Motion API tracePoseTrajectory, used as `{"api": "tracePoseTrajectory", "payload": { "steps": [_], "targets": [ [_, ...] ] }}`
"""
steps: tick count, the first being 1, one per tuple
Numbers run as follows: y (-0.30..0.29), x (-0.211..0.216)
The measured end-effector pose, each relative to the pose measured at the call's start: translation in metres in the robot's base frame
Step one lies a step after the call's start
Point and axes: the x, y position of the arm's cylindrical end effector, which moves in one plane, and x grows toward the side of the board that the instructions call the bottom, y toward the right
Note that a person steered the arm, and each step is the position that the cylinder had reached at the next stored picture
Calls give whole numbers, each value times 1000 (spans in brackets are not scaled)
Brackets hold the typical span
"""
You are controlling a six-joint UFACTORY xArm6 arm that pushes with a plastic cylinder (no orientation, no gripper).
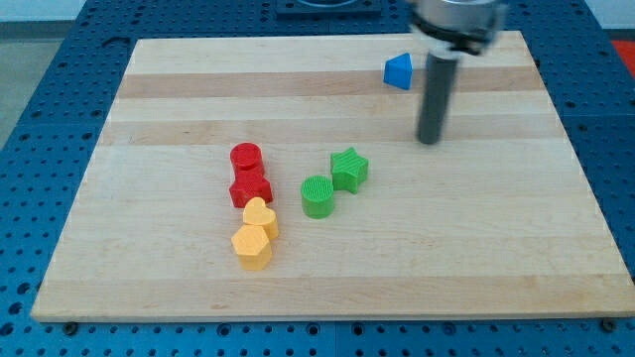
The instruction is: Move the green circle to the top of the green star
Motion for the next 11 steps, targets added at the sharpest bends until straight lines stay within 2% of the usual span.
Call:
{"api": "tracePoseTrajectory", "payload": {
  "steps": [1, 2, 3, 6, 8, 9, 11],
  "targets": [
    [48, 62],
    [27, 111],
    [-35, 126],
    [-147, 125],
    [-168, 99],
    [-168, 99],
    [-168, 48]
  ]
}}
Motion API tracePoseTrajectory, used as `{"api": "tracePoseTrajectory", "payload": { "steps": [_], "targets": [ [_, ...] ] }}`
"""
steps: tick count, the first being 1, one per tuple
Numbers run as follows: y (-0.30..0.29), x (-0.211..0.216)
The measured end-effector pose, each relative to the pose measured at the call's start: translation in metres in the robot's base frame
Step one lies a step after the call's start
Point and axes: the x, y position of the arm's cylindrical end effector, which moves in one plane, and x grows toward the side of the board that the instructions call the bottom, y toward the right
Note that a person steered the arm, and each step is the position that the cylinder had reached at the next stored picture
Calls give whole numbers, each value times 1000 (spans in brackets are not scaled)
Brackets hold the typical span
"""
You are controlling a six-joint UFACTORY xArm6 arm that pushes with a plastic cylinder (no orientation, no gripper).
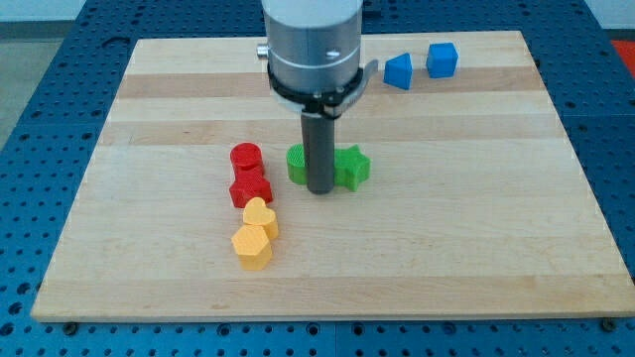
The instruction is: Move the green circle to the top of the green star
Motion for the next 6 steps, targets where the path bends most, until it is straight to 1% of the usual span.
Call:
{"api": "tracePoseTrajectory", "payload": {
  "steps": [1, 2, 3, 4, 5, 6],
  "targets": [
    [0, -11],
    [-1, 6],
    [-22, 21],
    [-40, 9],
    [-45, -16],
    [-61, -39]
  ]
}}
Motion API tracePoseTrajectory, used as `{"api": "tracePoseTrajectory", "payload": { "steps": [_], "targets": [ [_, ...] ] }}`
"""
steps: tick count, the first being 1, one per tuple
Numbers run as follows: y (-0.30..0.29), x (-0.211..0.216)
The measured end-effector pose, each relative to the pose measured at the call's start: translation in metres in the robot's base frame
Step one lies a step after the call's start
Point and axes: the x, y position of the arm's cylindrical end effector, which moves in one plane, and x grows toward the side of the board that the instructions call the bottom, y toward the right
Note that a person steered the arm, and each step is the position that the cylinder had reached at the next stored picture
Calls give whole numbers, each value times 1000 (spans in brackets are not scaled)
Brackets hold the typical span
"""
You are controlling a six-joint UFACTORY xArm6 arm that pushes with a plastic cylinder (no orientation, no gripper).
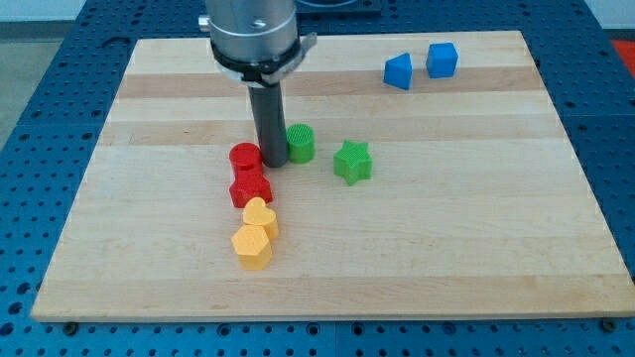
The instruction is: Move the green circle to the top of the green star
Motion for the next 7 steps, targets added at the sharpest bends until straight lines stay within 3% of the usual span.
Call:
{"api": "tracePoseTrajectory", "payload": {
  "steps": [7],
  "targets": [
    [36, -22]
  ]
}}
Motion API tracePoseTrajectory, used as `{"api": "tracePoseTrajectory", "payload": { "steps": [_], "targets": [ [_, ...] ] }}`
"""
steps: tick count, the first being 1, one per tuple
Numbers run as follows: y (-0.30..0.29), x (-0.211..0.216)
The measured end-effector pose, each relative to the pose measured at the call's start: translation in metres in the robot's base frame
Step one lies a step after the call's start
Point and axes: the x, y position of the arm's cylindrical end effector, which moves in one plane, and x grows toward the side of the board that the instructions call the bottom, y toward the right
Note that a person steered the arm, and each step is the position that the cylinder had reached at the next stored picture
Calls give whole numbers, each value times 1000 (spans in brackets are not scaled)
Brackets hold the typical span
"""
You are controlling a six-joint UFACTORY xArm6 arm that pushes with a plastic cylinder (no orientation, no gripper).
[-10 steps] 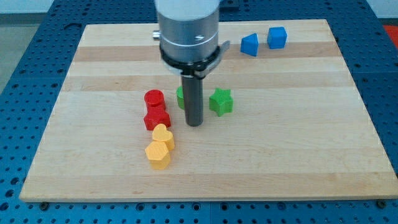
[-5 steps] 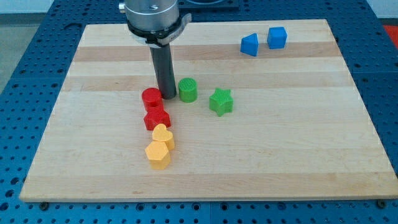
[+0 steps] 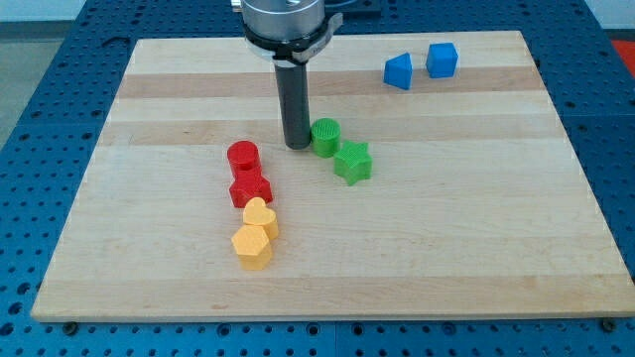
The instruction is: Move the green circle to the top of the green star
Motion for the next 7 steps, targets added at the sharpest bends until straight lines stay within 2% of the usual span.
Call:
{"api": "tracePoseTrajectory", "payload": {
  "steps": [1, 3, 6, 7],
  "targets": [
    [13, -2],
    [-9, -26],
    [51, -23],
    [54, -24]
  ]
}}
